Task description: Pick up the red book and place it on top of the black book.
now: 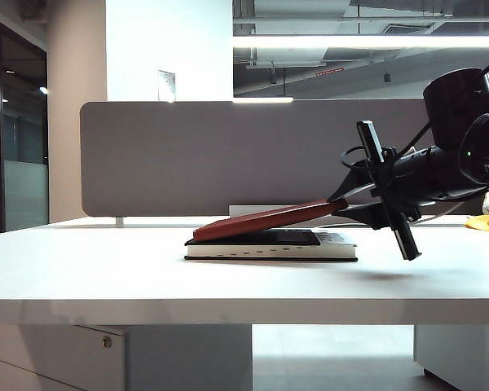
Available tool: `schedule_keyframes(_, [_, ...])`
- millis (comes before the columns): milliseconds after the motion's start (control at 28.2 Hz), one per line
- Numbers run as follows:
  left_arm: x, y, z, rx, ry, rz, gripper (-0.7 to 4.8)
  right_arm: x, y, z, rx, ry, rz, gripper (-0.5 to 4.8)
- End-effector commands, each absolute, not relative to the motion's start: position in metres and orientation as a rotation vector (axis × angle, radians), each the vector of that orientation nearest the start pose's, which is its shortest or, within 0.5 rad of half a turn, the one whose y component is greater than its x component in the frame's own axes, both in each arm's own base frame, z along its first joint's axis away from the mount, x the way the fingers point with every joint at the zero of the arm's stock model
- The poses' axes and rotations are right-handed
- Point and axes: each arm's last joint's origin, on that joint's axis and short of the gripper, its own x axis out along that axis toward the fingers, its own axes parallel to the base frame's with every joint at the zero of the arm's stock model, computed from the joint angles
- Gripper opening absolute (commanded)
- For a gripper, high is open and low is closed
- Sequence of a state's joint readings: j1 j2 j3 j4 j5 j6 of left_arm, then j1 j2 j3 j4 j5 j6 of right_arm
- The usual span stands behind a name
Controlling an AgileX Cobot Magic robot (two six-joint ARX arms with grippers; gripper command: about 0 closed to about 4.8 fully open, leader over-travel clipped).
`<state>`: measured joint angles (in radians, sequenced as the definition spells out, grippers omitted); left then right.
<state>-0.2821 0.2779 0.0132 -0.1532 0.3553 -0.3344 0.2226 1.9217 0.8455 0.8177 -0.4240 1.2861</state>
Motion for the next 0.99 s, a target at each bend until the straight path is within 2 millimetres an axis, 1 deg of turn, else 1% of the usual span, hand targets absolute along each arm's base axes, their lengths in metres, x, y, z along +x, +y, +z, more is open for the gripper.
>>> schedule_keyframes(36, [0.097, -0.039, 0.13, -0.334, 0.539, -0.557, 0.8, 0.361, 0.093, 0.138, 1.244, 0.64, 0.38, -0.02])
schedule_keyframes(320, [0.097, -0.039, 0.13, -0.334, 0.539, -0.557, 0.8, 0.365, 0.088, 0.128, 1.259, 0.673, 0.325, -0.02])
schedule_keyframes(497, [0.097, -0.039, 0.13, -0.334, 0.539, -0.558, 0.8, 0.375, 0.083, 0.136, 1.264, 0.669, 0.308, -0.02])
schedule_keyframes(604, [0.097, -0.039, 0.13, -0.334, 0.538, -0.557, 0.8, 0.382, 0.084, 0.139, 1.263, 0.683, 0.306, -0.02])
schedule_keyframes(746, [0.098, -0.039, 0.13, -0.331, 0.537, -0.558, 0.8, 0.381, 0.084, 0.134, 1.254, 0.73, 0.278, -0.02])
schedule_keyframes(924, [0.097, -0.039, 0.13, -0.331, 0.537, -0.558, 0.8, 0.379, 0.085, 0.132, 1.247, 0.771, 0.3, 0.0])
schedule_keyframes(959, [0.097, -0.039, 0.13, -0.331, 0.537, -0.558, 0.8, 0.379, 0.085, 0.132, 1.248, 0.773, 0.302, 0.22])
schedule_keyframes(995, [0.097, -0.039, 0.13, -0.331, 0.537, -0.558, 0.8, 0.379, 0.085, 0.132, 1.248, 0.773, 0.302, 0.3])
